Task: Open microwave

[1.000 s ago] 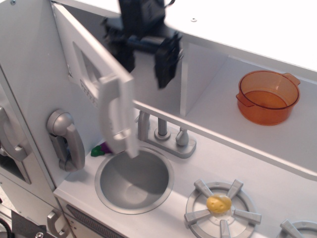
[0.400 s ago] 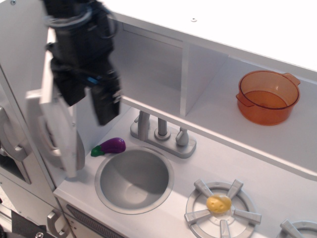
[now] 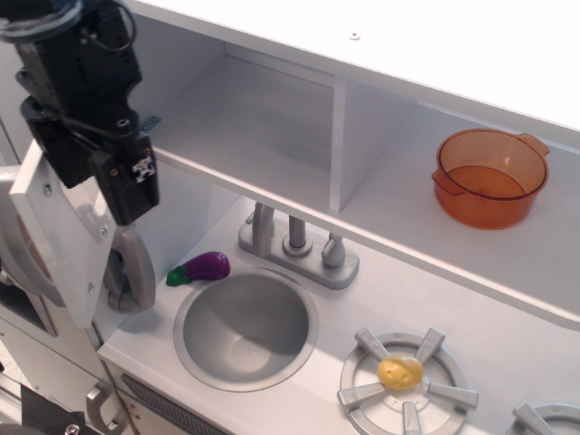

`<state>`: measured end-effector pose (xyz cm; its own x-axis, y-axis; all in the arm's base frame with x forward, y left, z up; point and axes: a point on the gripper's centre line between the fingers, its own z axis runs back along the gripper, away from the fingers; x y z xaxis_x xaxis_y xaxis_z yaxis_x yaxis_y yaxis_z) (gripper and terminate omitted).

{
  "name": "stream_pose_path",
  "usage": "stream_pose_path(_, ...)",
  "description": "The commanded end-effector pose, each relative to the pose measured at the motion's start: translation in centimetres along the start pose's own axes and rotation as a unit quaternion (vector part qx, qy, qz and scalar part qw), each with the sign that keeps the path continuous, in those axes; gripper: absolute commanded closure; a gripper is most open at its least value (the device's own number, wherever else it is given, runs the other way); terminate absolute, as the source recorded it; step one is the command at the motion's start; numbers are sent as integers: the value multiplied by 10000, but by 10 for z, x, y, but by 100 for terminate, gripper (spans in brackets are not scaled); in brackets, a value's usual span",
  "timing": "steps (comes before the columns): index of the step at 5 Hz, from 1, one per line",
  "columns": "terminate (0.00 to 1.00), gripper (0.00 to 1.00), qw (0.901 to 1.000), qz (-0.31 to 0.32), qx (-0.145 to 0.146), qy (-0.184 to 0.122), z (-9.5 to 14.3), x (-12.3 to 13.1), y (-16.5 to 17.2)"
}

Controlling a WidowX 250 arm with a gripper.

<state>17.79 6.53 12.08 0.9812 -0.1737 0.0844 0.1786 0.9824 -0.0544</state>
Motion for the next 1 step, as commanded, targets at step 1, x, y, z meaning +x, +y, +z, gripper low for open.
stream_pose_path(1, 100, 0, 9992, 63, -266, -302, 37, 12, -16)
